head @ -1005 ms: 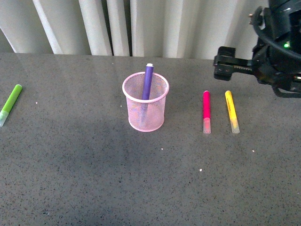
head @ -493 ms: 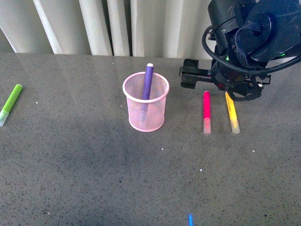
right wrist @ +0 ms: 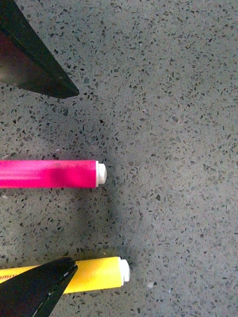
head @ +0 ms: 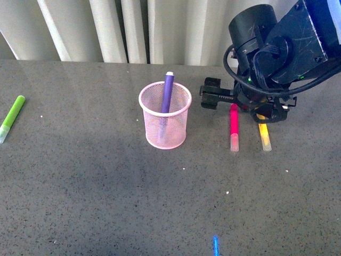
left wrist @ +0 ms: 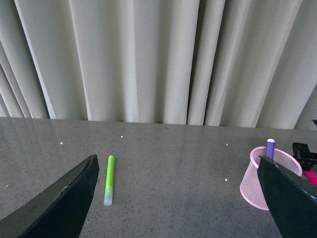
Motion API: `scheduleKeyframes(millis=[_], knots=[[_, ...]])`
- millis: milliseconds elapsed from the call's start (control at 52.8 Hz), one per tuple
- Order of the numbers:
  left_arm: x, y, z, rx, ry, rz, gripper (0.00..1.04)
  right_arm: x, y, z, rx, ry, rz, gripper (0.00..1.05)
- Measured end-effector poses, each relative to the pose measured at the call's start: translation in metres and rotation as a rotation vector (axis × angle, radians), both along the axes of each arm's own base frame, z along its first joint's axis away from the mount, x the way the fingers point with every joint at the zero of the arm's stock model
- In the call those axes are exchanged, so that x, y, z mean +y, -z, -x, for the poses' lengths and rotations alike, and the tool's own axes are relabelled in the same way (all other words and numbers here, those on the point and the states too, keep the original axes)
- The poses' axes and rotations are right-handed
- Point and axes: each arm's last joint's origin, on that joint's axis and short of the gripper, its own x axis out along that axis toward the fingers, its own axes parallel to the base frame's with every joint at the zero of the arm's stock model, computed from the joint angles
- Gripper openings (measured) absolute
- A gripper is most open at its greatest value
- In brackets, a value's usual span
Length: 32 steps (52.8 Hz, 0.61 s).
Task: Insert purple and pink pens into pink cup
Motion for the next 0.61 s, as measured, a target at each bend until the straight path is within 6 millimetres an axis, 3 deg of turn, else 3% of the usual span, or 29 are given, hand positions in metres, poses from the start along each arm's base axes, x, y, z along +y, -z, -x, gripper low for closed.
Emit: scheduleKeyframes(millis=[455, 493, 607], knots=[[0.000, 0.000, 0.000, 0.000, 0.000, 0.000, 0.98, 0.002, 0.011, 0.011, 0.024, -0.016, -0.018, 0.98], [0.000, 0.000, 0.000, 0.000, 0.000, 0.000, 0.98, 0.002, 0.011, 0.011, 0.025, -0.016, -0.018, 0.95], [0.000, 0.000, 0.000, 0.000, 0.000, 0.000, 0.98, 0.001, 0.012, 0.012, 0.027, -0.012, -0.015, 0.74]])
